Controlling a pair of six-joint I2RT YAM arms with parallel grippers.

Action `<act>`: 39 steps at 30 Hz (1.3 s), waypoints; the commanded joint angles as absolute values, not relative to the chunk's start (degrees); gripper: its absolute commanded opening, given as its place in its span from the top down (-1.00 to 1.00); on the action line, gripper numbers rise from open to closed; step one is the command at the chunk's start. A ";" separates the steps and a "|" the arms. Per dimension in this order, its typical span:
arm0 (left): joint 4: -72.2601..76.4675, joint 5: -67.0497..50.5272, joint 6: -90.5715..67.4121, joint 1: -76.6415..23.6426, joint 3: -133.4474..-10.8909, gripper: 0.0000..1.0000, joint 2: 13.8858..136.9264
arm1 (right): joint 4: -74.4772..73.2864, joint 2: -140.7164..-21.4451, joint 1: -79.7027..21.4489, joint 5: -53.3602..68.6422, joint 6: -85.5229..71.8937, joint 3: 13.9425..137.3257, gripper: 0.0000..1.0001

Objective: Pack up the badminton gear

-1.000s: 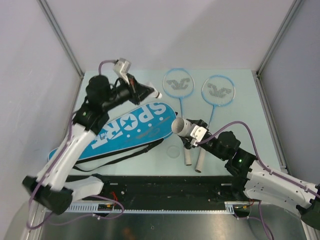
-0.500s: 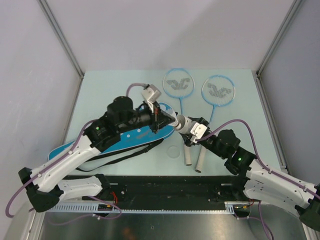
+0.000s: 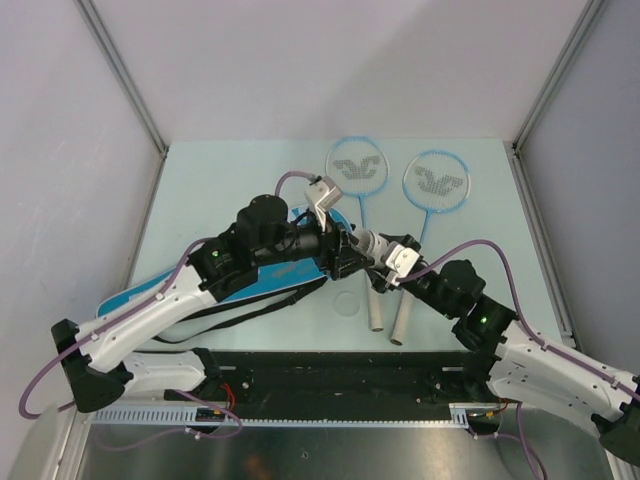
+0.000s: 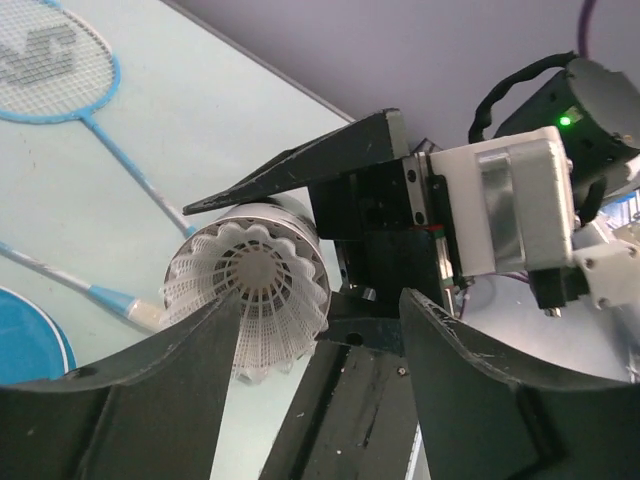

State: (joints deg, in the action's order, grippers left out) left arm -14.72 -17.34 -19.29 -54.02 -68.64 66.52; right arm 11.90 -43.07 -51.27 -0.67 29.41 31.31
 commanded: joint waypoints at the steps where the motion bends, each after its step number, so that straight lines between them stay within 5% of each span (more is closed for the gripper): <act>1: -11.25 -20.39 -20.92 -53.26 -68.29 -0.42 62.93 | 10.46 -41.31 -51.15 -0.97 23.55 32.17 0.54; 4: -11.25 -20.65 -22.23 -51.51 -67.24 -0.25 61.26 | 9.67 -40.87 -51.15 -0.88 23.73 32.17 0.55; 8: -15.19 -19.00 -22.24 -49.40 -68.63 0.51 63.10 | 9.49 -40.69 -51.15 -0.79 24.08 32.17 0.55; 11: -20.03 -18.90 -20.74 -49.66 -72.32 0.82 68.10 | 9.58 -40.96 -51.15 -0.62 24.17 32.17 0.55; 22: -22.15 -25.66 -18.37 -53.78 -80.94 0.94 84.37 | 11.25 -42.10 -52.21 3.60 27.50 32.17 0.55; 25: -22.59 -22.61 -16.97 -53.79 -80.69 0.86 82.10 | 10.29 -41.75 -52.38 2.56 28.30 32.17 0.55; 29: -22.76 -20.48 -14.59 -53.61 -78.40 0.07 75.60 | 9.32 -41.57 -52.38 1.76 28.65 32.08 0.55; 32: -22.76 -17.25 -13.80 -52.83 -76.13 -0.27 69.01 | 8.79 -41.57 -52.38 1.41 27.86 32.08 0.55; 39: -22.85 -0.11 -13.97 -52.47 -68.04 -0.54 51.69 | 4.67 -39.82 -53.17 -5.96 23.74 31.82 0.56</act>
